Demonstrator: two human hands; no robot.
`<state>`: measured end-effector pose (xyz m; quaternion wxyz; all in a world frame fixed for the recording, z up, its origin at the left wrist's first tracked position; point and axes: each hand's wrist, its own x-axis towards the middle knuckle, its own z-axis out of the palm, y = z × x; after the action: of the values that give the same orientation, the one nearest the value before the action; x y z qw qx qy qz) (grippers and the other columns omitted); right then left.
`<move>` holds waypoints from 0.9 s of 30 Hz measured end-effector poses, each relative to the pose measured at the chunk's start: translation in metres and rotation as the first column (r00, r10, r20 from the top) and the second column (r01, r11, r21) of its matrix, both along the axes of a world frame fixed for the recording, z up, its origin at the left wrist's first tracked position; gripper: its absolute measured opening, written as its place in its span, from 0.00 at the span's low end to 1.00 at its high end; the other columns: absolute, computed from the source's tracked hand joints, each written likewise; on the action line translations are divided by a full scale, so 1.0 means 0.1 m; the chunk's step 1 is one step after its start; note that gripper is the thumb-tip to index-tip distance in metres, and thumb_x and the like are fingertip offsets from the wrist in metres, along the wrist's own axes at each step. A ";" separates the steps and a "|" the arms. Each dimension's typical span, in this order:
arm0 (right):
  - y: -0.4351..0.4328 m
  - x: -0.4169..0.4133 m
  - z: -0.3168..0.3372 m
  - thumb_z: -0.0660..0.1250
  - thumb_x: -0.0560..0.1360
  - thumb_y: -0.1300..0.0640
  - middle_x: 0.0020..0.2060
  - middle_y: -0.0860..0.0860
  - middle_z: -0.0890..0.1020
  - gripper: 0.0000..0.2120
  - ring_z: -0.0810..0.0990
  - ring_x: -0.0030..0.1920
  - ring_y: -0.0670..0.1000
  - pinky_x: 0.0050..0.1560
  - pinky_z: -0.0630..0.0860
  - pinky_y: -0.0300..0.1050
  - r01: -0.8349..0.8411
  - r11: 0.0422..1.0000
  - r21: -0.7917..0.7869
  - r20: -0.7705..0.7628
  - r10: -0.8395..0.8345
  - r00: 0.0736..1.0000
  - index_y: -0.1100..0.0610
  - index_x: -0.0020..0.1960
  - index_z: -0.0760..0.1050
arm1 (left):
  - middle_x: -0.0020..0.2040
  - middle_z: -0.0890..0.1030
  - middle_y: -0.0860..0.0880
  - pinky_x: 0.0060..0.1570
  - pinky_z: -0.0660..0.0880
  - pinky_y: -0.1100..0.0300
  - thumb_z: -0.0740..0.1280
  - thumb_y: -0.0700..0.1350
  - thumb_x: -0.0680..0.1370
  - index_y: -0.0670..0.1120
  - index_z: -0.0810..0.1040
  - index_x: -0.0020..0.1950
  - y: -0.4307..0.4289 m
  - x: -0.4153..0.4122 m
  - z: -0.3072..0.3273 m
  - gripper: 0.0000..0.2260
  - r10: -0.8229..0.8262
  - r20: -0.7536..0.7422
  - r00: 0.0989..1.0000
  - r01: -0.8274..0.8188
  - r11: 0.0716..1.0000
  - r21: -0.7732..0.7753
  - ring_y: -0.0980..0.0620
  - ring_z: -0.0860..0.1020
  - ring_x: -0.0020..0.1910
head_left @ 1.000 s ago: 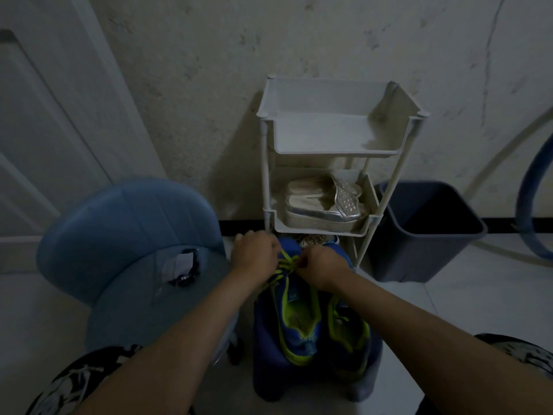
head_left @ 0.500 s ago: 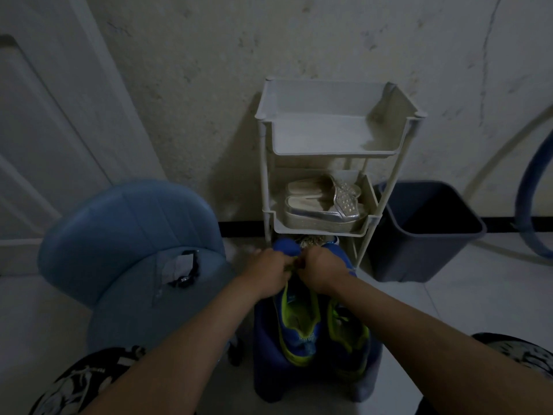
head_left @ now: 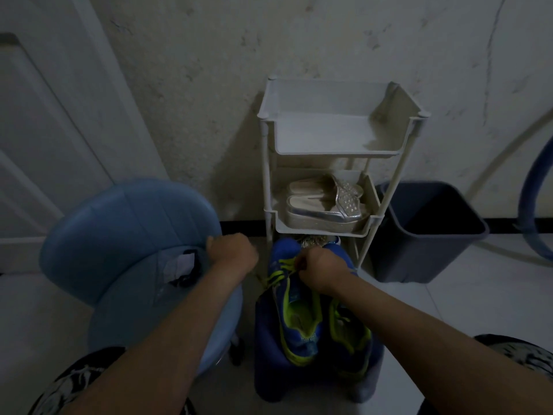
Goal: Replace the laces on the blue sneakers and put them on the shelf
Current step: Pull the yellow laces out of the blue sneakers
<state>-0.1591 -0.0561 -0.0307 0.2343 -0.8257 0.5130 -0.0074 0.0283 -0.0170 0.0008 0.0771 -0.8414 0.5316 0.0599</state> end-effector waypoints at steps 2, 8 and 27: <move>0.01 0.03 -0.01 0.67 0.75 0.58 0.63 0.52 0.75 0.19 0.78 0.60 0.55 0.56 0.77 0.48 -0.079 0.994 -0.072 -0.040 0.077 0.996 0.47 0.64 0.76 | 0.58 0.78 0.46 0.66 0.62 0.50 0.59 0.45 0.79 0.47 0.79 0.52 0.06 -0.04 -0.02 0.10 -0.069 0.046 0.997 0.063 0.992 0.114 0.44 0.72 0.61; 0.04 0.09 -0.05 0.64 0.76 0.56 0.59 0.53 0.76 0.17 0.79 0.57 0.56 0.51 0.78 0.49 -0.235 0.959 -0.161 -0.172 0.207 0.963 0.46 0.63 0.78 | 0.51 0.82 0.47 0.47 0.76 0.57 0.65 0.46 0.75 0.47 0.82 0.50 0.04 -0.26 -0.17 0.08 -0.205 -0.486 0.850 0.192 0.978 -0.077 0.46 0.80 0.51; -0.07 -0.05 -0.05 0.63 0.74 0.56 0.47 0.57 0.83 0.05 0.82 0.50 0.58 0.43 0.73 0.42 0.195 0.981 -0.017 0.074 -0.193 0.978 0.56 0.46 0.76 | 0.56 0.71 0.49 0.49 0.73 0.60 0.71 0.46 0.72 0.48 0.75 0.65 0.03 -0.33 -0.32 0.21 -0.247 -0.614 0.749 0.278 0.960 -0.047 0.50 0.75 0.51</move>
<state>-0.1636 -0.0627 -0.0355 0.2410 -0.7737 0.5822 -0.0659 -0.0045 -0.0139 -0.0308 -0.0725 -0.6908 0.6387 0.3310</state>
